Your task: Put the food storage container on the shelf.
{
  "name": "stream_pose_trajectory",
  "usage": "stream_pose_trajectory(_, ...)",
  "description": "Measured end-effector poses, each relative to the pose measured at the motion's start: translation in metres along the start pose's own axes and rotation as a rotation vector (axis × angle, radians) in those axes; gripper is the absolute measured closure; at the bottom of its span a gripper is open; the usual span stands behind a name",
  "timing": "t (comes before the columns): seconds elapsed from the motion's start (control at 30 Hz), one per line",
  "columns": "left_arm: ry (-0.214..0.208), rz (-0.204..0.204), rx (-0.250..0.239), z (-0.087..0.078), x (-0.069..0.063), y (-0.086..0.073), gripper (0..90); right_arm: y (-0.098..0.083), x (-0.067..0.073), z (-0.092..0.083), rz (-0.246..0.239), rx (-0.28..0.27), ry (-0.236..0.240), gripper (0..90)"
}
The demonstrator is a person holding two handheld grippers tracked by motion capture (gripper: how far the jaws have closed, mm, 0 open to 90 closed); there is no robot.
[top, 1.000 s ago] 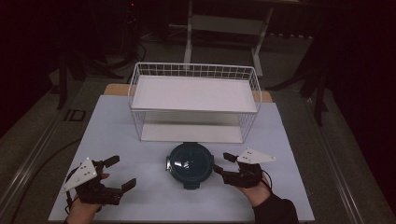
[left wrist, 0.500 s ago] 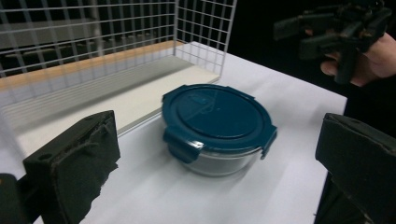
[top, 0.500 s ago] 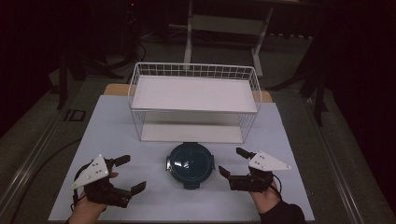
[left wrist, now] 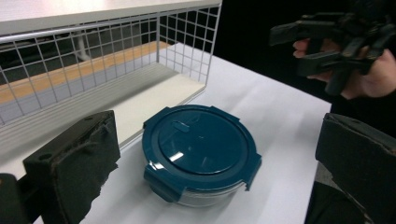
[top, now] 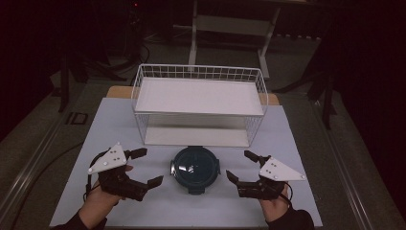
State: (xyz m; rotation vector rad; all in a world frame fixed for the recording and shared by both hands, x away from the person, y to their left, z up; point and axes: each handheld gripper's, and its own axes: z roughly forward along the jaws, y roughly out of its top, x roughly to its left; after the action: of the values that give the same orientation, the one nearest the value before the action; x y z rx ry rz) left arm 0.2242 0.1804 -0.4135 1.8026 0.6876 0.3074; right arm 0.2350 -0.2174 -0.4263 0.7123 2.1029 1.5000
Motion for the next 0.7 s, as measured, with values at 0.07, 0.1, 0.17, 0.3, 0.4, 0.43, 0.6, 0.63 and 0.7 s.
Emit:
stream_pose_trajectory(0.07,-0.010,-0.016,0.015,0.006,0.004,0.000,0.0,-0.001,0.000,-0.001,0.004,-0.006,-0.004,17.5)
stream_pose_trajectory(0.1,-0.005,-0.017,0.021,0.010,0.005,-0.001,0.0,-0.001,0.000,-0.001,0.001,-0.013,-0.005,17.4)
stream_pose_trajectory(0.17,-0.006,-0.038,0.032,0.017,0.008,-0.002,0.0,-0.003,0.000,-0.002,0.000,-0.023,-0.018,17.4)
stream_pose_trajectory(0.3,0.003,-0.079,0.050,0.031,0.016,-0.003,0.0,-0.004,0.002,0.000,-0.009,0.005,-0.033,17.7)
stream_pose_trajectory(0.4,-0.003,-0.100,0.092,0.042,0.022,-0.004,0.0,-0.007,0.002,0.002,0.009,0.018,-0.026,17.6)
stream_pose_trajectory(0.43,-0.020,-0.116,0.111,0.046,0.024,-0.004,0.0,-0.007,0.002,0.002,0.007,0.021,-0.029,17.4)
stream_pose_trajectory(0.6,-0.047,-0.196,0.176,0.063,0.034,-0.010,0.0,-0.009,0.001,0.003,0.036,0.015,0.006,13.1)
stream_pose_trajectory(0.63,-0.041,-0.206,0.178,0.067,0.036,-0.012,0.0,-0.009,0.002,0.003,0.032,0.025,0.008,12.4)
stream_pose_trajectory(0.7,-0.046,-0.239,0.199,0.072,0.040,-0.016,0.0,-0.010,0.001,0.005,0.031,0.038,0.015,12.1)
